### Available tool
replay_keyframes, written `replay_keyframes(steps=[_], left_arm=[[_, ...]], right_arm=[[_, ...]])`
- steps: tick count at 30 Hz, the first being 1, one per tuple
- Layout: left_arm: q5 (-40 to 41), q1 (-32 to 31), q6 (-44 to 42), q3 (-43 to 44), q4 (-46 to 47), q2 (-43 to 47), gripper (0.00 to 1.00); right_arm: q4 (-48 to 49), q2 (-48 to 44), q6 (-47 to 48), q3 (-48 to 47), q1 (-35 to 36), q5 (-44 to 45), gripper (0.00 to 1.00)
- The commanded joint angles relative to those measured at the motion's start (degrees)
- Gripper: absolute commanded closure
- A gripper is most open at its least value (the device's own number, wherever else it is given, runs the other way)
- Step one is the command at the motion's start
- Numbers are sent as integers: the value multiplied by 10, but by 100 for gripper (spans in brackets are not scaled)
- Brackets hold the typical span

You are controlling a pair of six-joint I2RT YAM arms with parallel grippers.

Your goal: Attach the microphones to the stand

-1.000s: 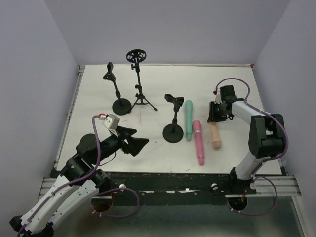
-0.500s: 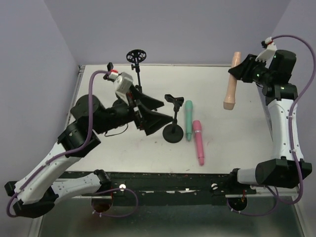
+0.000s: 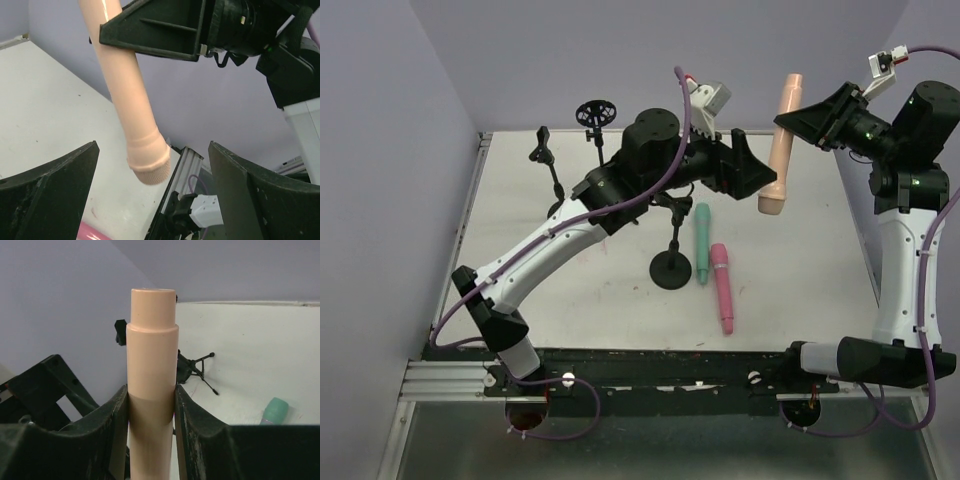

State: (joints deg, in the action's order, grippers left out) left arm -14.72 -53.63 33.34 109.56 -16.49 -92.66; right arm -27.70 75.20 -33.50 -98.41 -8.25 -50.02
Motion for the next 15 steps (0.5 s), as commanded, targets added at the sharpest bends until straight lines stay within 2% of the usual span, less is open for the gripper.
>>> replay_keyframes(steps=[1, 5, 12, 15], left_arm=[[50, -19, -11, 79, -10, -51, 2], [90, -31, 2, 105, -25, -81, 5], [82, -37, 51, 99, -5, -100, 12], [73, -37, 71, 100, 5, -109, 19]], right_arm=[[36, -15, -68, -13, 1, -61, 80], [46, -21, -75, -6, 2, -67, 80], [60, -18, -81, 9, 1, -72, 80], [65, -21, -79, 17, 1, -75, 80]])
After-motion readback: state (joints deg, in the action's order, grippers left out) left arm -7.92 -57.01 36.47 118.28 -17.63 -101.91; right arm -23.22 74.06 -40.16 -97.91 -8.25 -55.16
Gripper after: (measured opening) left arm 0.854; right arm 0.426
